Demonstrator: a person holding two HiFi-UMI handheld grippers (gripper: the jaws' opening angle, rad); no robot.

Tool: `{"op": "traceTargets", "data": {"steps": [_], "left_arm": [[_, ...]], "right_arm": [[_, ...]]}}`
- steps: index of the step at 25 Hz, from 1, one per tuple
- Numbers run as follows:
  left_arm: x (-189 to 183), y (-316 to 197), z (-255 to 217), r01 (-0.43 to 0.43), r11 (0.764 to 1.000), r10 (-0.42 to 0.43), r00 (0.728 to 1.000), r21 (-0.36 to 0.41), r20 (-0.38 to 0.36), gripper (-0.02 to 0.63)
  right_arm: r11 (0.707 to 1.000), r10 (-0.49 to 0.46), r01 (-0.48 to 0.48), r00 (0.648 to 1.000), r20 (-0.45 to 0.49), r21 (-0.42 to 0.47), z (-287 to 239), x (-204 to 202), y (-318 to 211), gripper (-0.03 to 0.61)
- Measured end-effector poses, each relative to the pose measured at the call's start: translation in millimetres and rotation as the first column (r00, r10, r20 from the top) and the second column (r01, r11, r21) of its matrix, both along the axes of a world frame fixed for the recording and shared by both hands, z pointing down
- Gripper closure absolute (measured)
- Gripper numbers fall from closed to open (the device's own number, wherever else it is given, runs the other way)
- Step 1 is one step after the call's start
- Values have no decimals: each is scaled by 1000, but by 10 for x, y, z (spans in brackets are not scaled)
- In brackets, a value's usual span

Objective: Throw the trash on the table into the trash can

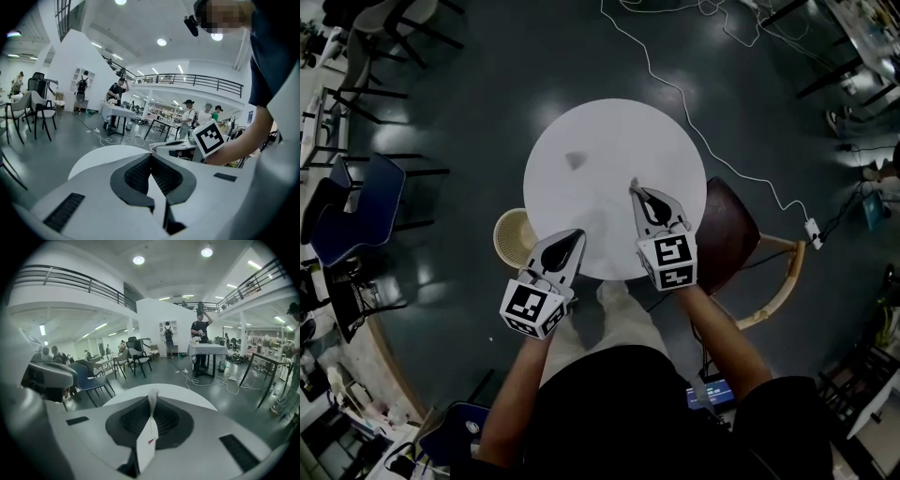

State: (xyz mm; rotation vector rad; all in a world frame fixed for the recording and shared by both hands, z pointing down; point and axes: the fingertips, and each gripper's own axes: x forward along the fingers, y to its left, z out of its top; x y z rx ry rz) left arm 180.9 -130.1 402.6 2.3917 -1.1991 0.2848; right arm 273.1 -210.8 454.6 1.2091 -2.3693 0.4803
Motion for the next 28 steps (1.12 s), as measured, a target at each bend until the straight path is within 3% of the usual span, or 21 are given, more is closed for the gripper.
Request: {"op": "traceTargets", "data": {"steps": [7, 18, 28], "left_arm": [[-492, 96, -42, 36, 999, -36, 999, 23, -15, 598], [-1441, 330, -170, 21, 998, -19, 999, 57, -37, 598], [-2355, 567, -95, 81, 996, -79, 996, 48, -39, 598]], "right_arm": [[997, -68, 68, 998, -3, 47, -179, -540, 213, 548], [993, -59, 60, 998, -10, 104, -535, -1524, 482, 548], [988, -121, 121, 993, -4, 93, -512, -2514, 846, 548]]}}
